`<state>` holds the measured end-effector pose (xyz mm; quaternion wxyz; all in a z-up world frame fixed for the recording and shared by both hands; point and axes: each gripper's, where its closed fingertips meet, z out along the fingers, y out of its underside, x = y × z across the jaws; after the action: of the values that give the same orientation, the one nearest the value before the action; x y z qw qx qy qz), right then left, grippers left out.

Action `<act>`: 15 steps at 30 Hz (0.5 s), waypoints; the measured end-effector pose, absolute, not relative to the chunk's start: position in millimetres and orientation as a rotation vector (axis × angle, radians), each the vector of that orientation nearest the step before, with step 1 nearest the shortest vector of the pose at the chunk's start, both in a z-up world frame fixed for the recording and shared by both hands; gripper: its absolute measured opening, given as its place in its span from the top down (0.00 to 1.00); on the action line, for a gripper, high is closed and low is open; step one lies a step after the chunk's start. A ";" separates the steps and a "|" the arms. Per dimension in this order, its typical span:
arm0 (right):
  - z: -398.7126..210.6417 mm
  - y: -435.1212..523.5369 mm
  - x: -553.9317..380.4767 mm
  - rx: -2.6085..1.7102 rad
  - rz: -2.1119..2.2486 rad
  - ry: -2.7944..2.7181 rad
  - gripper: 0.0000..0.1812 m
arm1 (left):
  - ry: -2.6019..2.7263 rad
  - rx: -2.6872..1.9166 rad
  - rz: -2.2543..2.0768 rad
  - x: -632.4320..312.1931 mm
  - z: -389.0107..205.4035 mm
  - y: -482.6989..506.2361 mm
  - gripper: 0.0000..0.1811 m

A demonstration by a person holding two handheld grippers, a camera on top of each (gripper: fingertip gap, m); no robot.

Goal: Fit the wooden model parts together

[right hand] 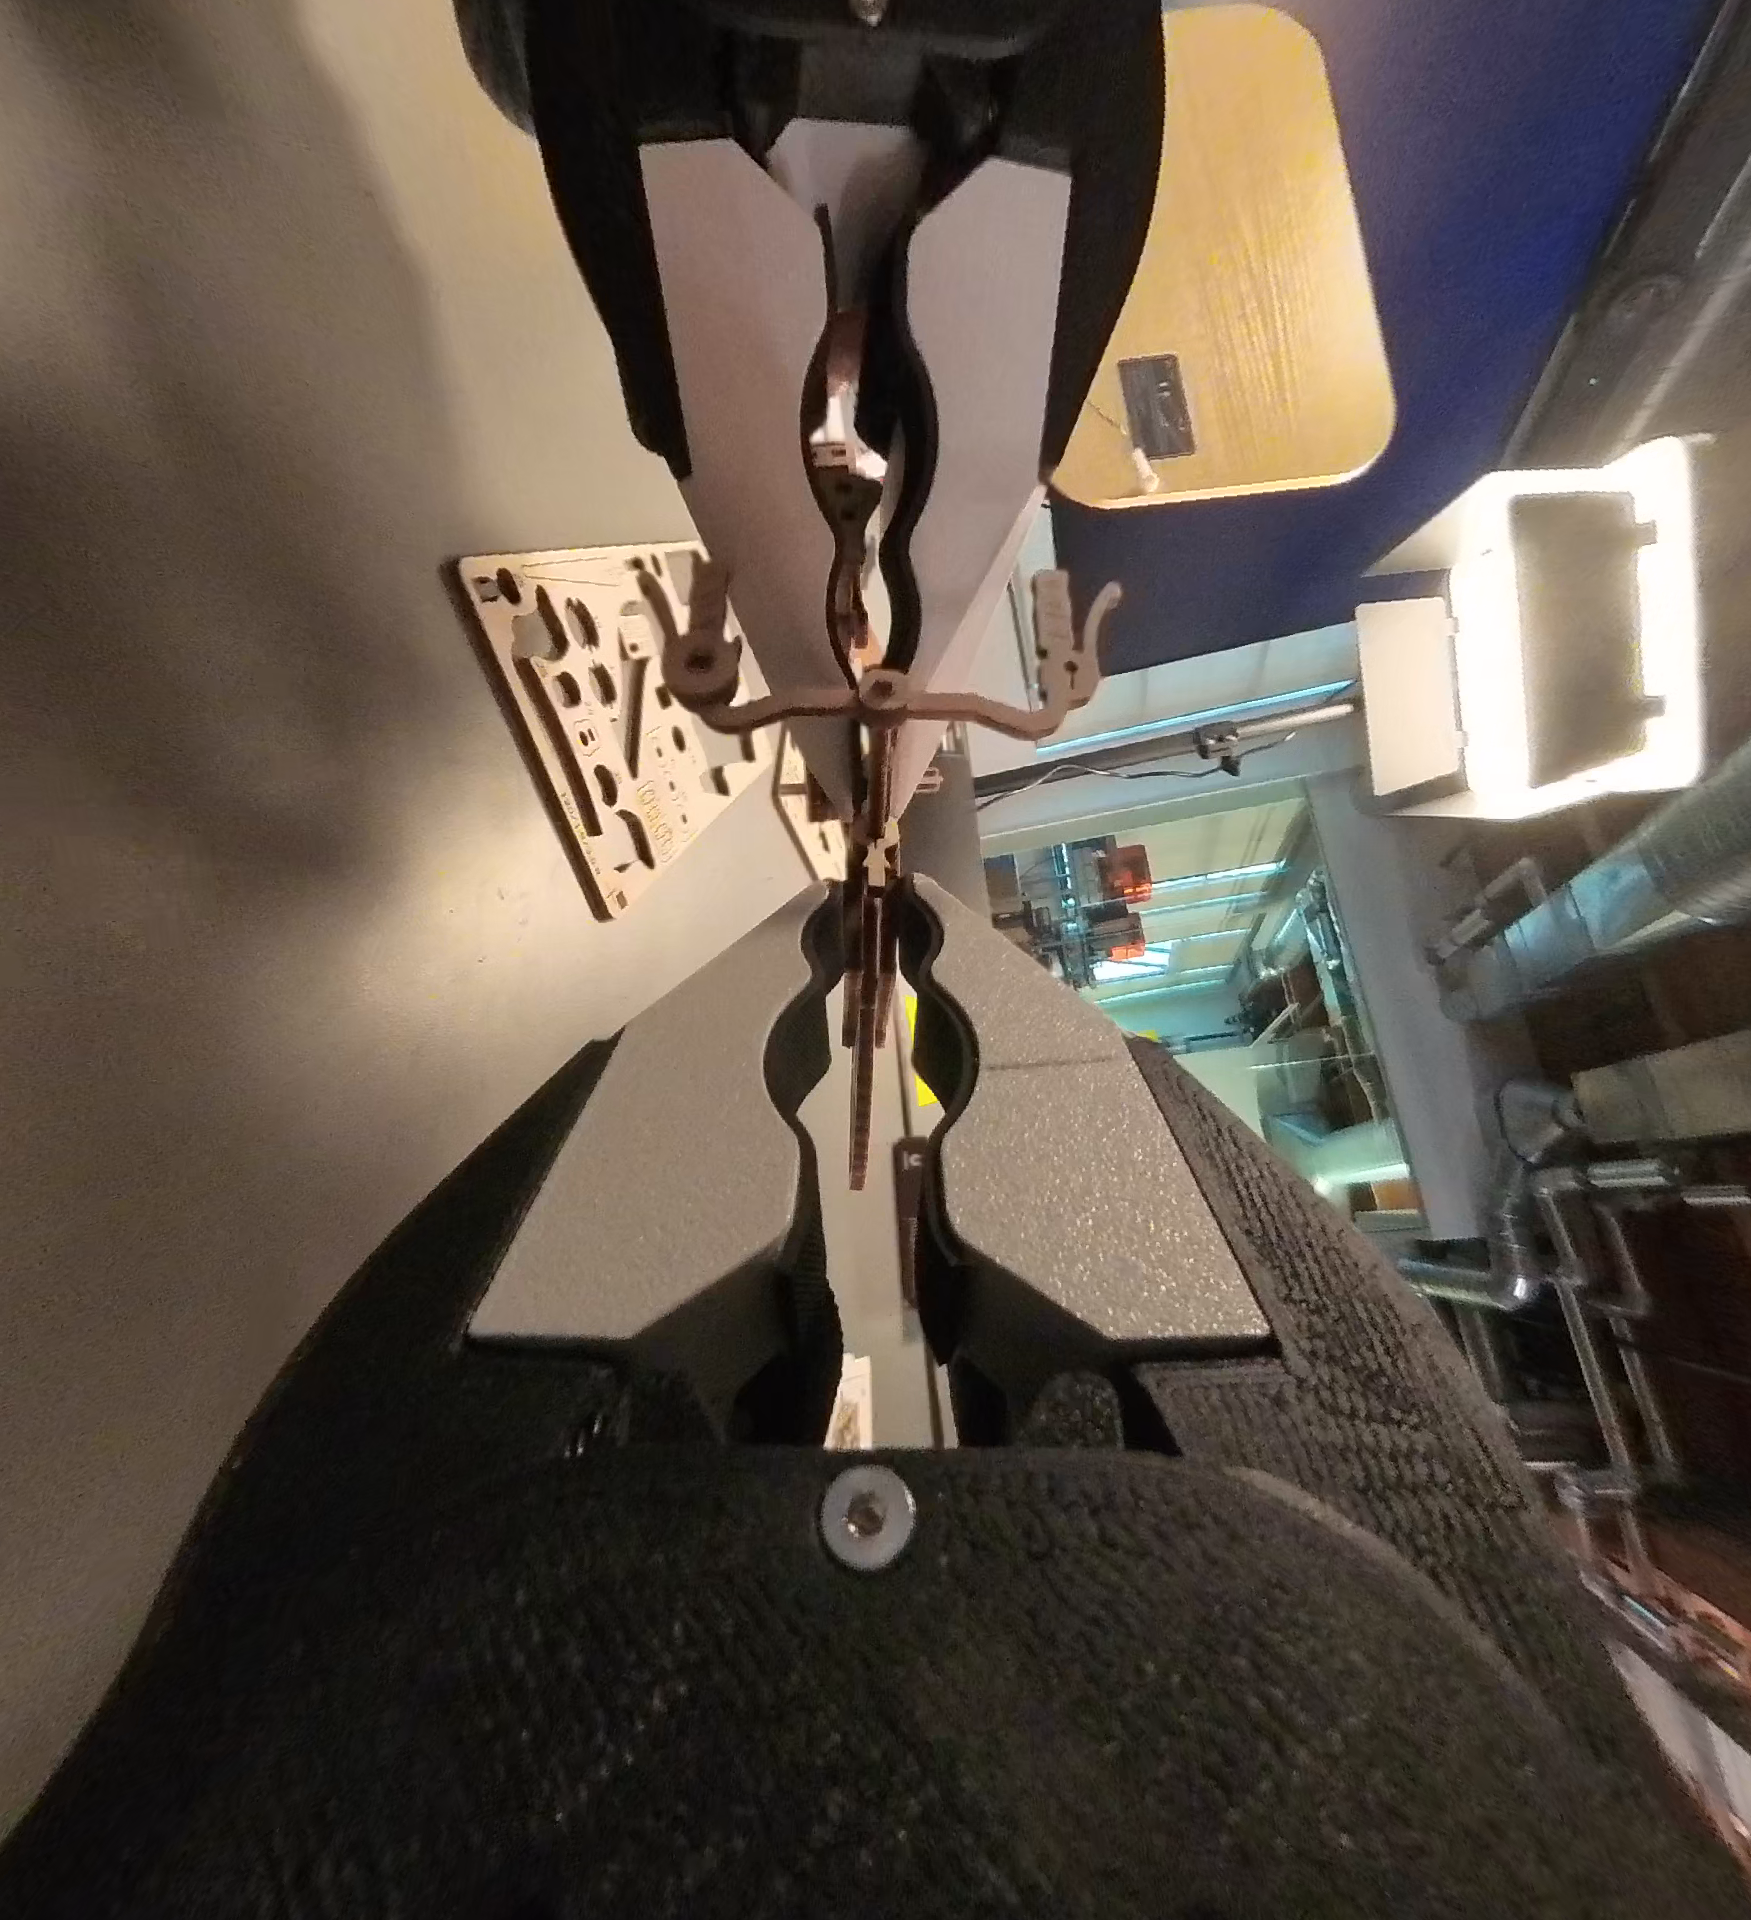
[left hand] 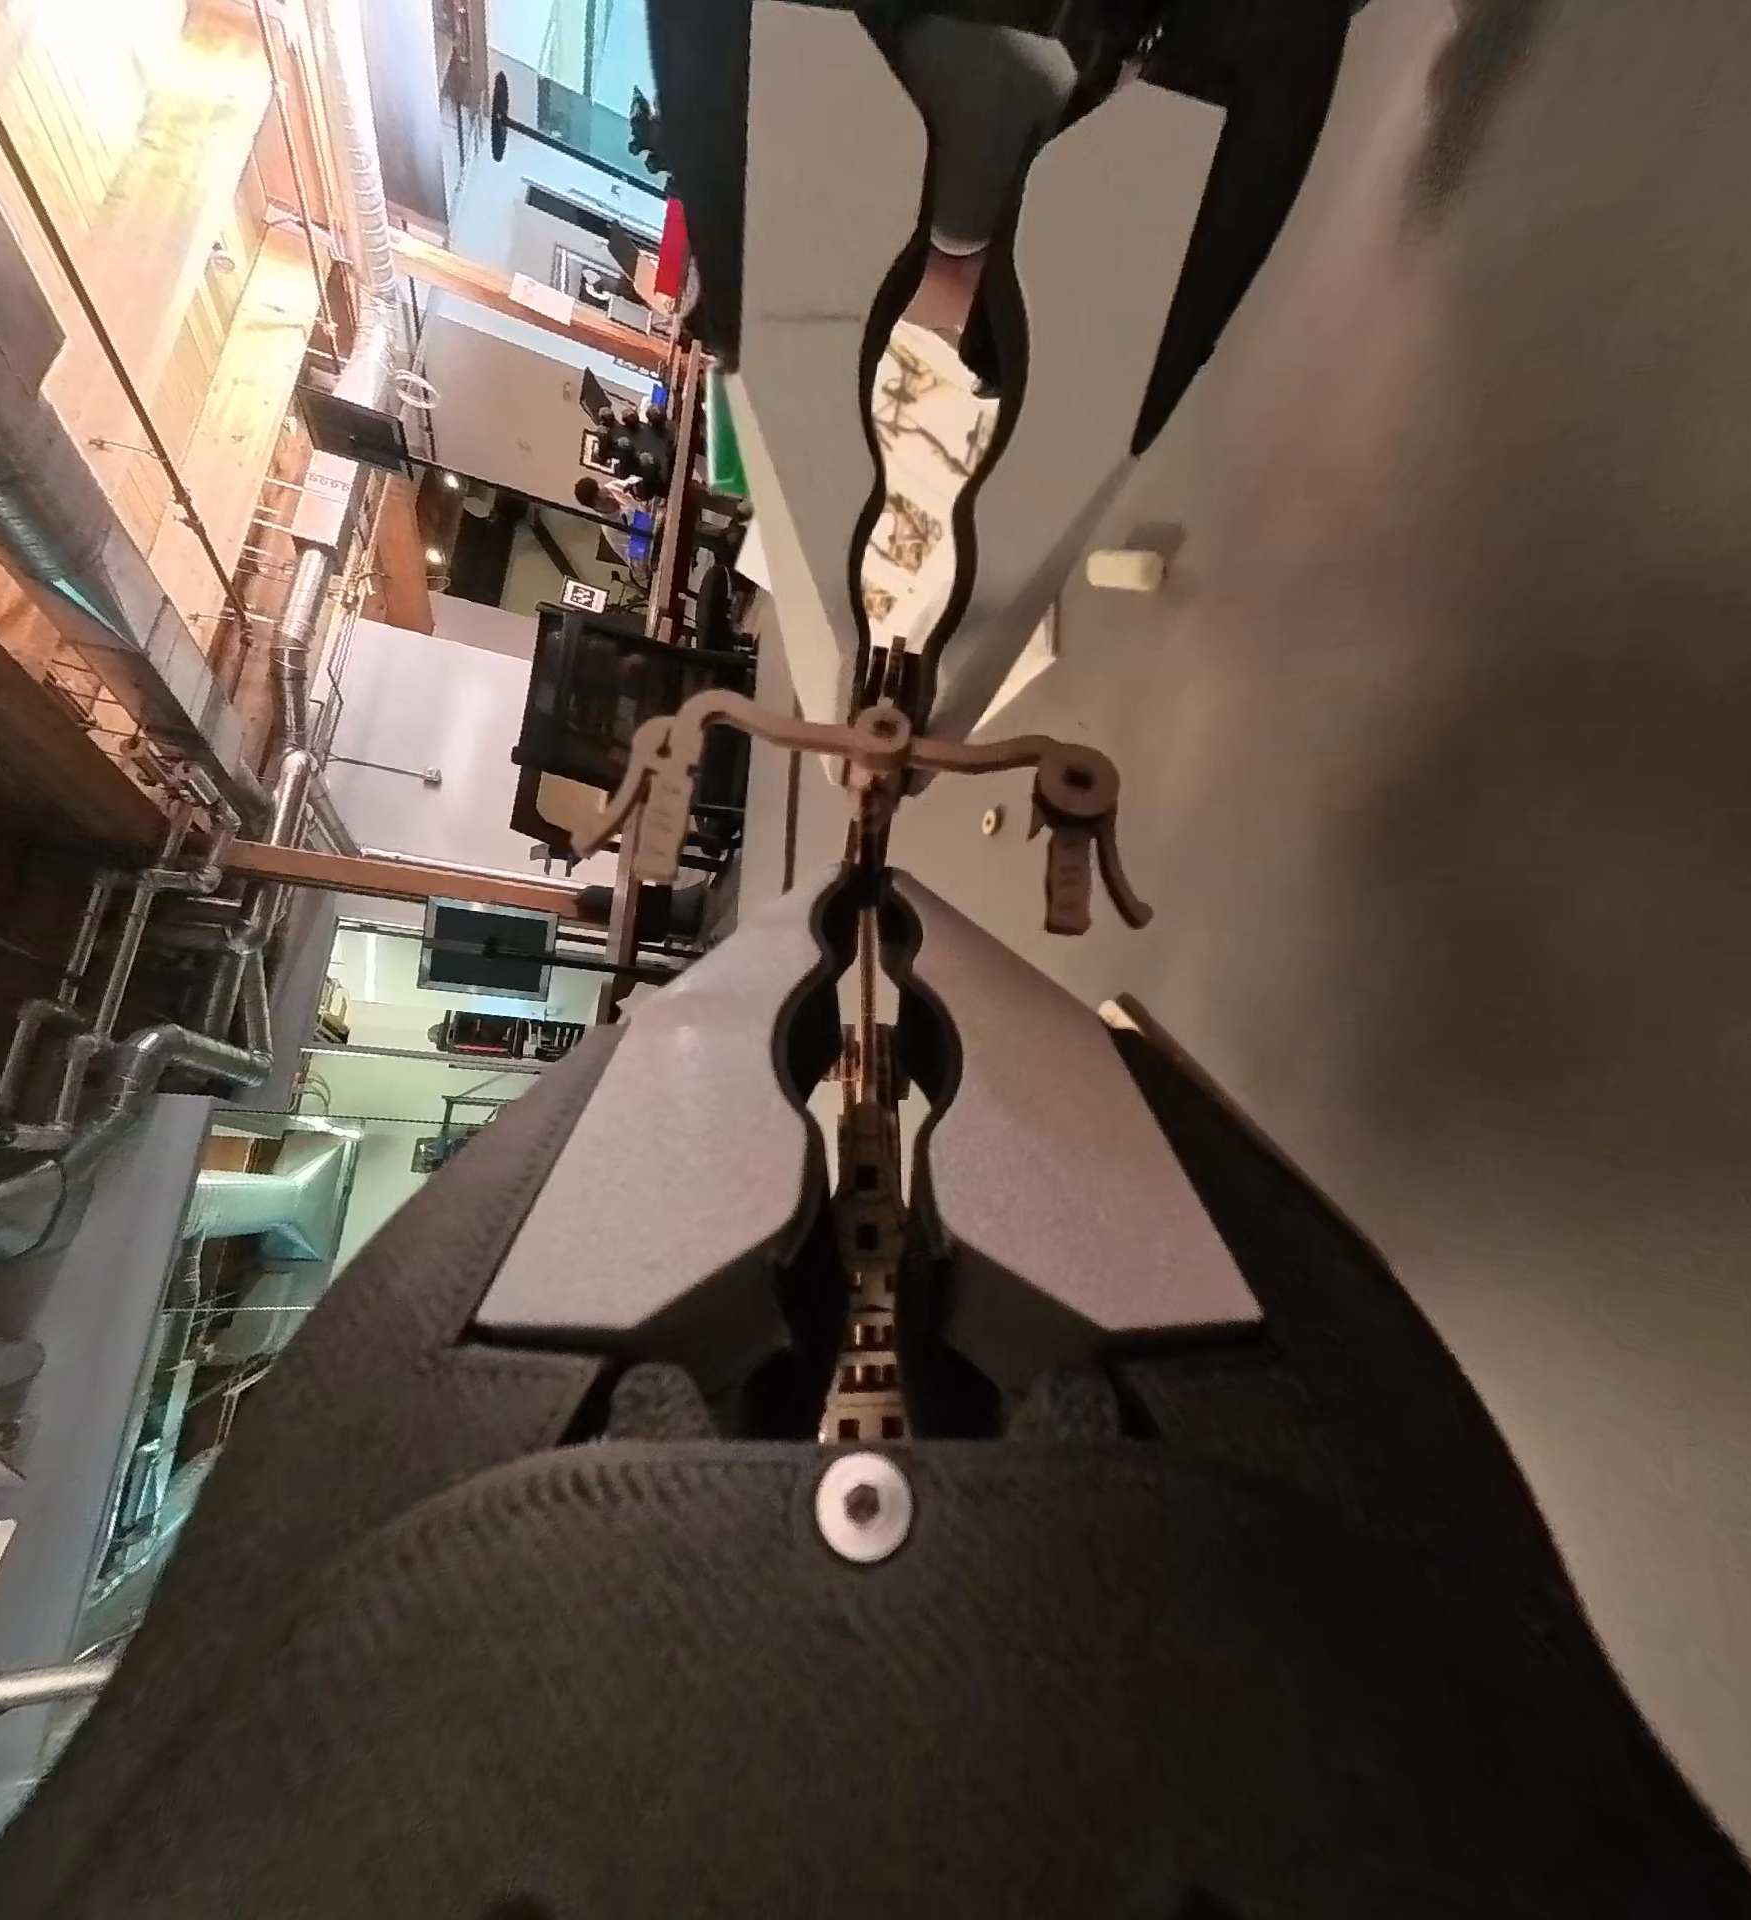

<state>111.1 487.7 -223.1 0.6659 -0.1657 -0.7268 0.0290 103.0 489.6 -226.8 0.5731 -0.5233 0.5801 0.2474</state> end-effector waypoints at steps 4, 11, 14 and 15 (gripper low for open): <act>-229.1 489.1 109.6 -0.380 0.063 -1.651 0.96 | 1.369 -1.241 0.578 101.3 -233.3 490.9 0.99; -243.6 489.6 107.4 -0.391 0.064 -1.671 0.96 | 1.358 -1.283 0.558 99.2 -248.3 491.4 0.99; -254.9 489.7 106.0 -0.379 0.036 -1.702 0.96 | 1.370 -1.274 0.588 97.6 -260.2 491.7 0.99; -257.2 489.6 105.5 -0.378 0.034 -1.710 0.96 | 1.374 -1.265 0.599 97.0 -262.8 491.6 0.99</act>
<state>105.5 489.6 -257.2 0.6406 -0.1657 -0.7497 0.0151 97.0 491.6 -262.8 0.5564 -0.5358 0.5822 0.2539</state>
